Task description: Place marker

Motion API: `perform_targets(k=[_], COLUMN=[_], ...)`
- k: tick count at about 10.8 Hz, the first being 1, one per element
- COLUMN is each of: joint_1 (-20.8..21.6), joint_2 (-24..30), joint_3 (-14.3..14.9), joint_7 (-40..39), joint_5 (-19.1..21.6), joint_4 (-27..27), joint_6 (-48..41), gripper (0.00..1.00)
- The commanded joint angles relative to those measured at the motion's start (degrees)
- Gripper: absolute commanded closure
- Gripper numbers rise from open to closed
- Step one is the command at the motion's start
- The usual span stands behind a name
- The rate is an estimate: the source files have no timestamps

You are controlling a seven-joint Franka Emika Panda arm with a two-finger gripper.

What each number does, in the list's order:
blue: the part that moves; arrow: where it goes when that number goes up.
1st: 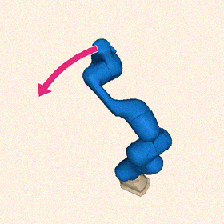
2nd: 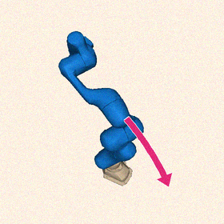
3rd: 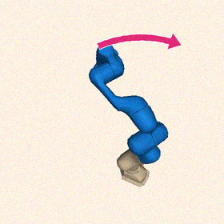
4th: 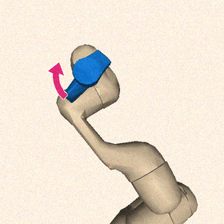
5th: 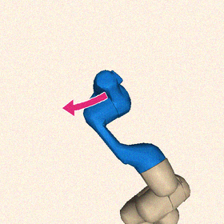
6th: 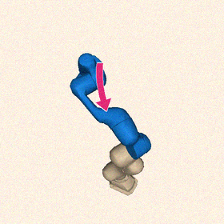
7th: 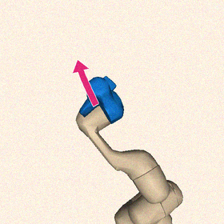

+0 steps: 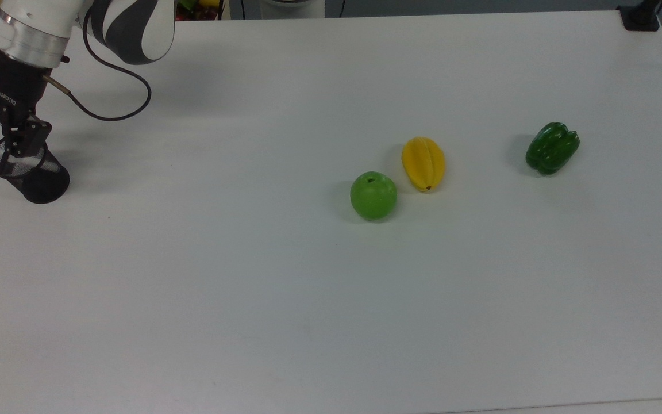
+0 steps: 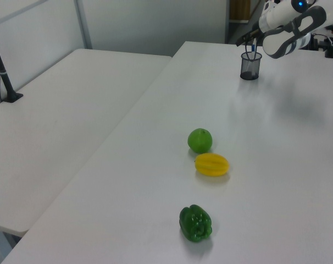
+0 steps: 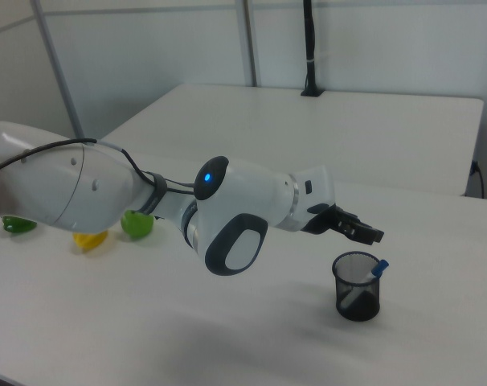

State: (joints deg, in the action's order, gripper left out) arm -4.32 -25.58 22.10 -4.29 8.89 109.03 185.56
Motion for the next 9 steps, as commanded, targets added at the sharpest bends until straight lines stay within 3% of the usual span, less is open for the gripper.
perform_targets(k=[1,3,9], joint_1=[0.5,0.5,2.0], joint_2=[1.6,4.0,18.7], joint_3=[-0.3,-0.3,-0.7], joint_7=[0.3,0.4,0.1], joint_5=[1.0,1.0,0.8], joint_4=[1.4,0.9,-6.5], joint_6=[0.7,-3.2,-47.9], gripper=[0.00,0.00,0.00])
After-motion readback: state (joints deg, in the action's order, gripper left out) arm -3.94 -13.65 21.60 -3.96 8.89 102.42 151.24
